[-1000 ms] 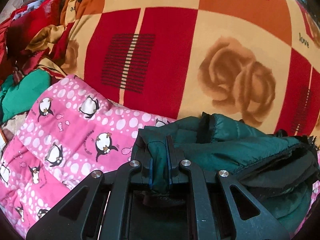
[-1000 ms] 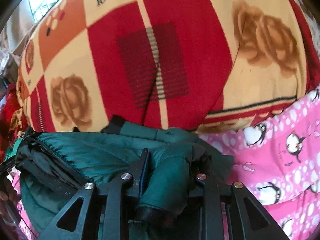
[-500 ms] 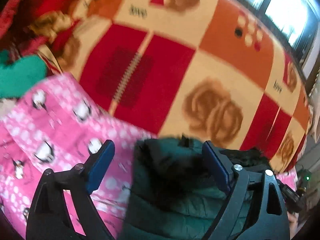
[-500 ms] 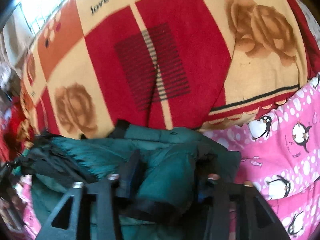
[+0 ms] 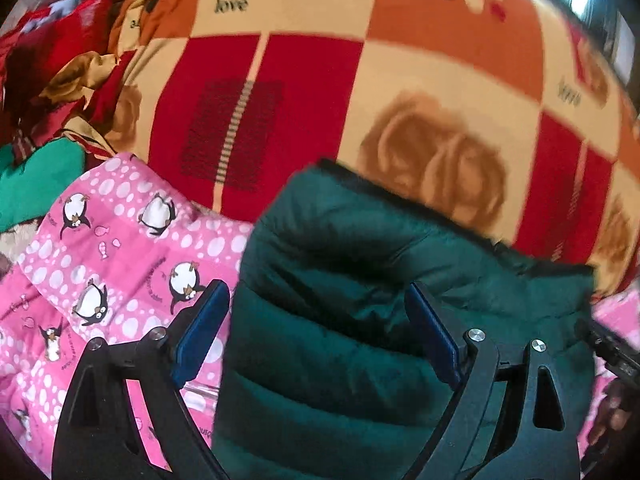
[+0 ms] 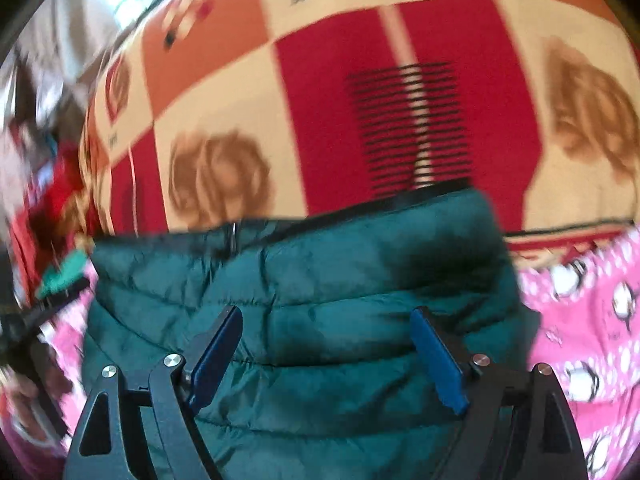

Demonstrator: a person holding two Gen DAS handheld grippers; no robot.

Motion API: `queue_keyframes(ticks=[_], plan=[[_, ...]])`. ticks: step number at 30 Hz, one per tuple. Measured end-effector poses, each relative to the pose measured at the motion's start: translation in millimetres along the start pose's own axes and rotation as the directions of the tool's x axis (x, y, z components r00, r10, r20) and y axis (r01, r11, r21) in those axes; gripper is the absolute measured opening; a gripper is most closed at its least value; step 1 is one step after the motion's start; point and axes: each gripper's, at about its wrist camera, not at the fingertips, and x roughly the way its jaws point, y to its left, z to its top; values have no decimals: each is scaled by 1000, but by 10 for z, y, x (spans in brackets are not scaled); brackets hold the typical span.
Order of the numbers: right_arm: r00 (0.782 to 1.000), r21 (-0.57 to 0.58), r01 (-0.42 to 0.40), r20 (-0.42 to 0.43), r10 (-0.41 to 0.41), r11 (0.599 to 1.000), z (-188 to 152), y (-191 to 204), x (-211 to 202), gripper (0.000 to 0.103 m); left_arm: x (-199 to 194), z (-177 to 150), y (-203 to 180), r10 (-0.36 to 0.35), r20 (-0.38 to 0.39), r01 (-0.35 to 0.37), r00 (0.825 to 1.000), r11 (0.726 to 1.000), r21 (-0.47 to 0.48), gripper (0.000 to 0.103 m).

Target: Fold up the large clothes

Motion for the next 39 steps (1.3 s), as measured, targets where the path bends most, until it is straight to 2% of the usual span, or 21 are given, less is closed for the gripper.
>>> queue_keyframes(ticks=[4,7,12,17,19,22,24,28,32,35,39], plan=[[999,-80,38,-16,-40,996,42,152,305,84,288,-12,-131,109,-54,-106,993,993,57,89],[996,-82,84,-28,-86,993,83,135,494,84,406,-5,-119,130,-69,-126,989,990,56,89],[990,-8,95,-105,-95,995,76,-35,785,84,543,8,-104,126,-89,-122,988,991,58,90],[987,-17,114,-108,-115,993,17,-36,851,84,607,12,-102,130,-106,-124,986,990,68,90],[990,-16,98,-104,-99,995,58,-23,784,84,623,25,-110,127,-113,-120,985,990,69,90],[998,13,64,-28,-63,998,129,-106,552,84,656,39,-116,121,-123,-114,985,991,66,90],[998,30,68,2,-68,997,175,-207,456,84,692,54,-104,118,-130,-111,985,992,63,91],[993,90,116,-32,-114,989,198,-525,516,84,762,73,-82,102,-141,-95,985,994,59,92],[994,166,105,-60,-96,981,61,-750,663,84,889,98,-11,52,-178,-50,983,999,19,93],[993,168,116,-50,-109,979,-28,-766,735,85,962,109,65,20,-199,-26,980,999,-28,95],[991,164,126,-58,-118,978,-13,-737,756,85,959,114,52,33,-189,-36,981,999,-15,95]])
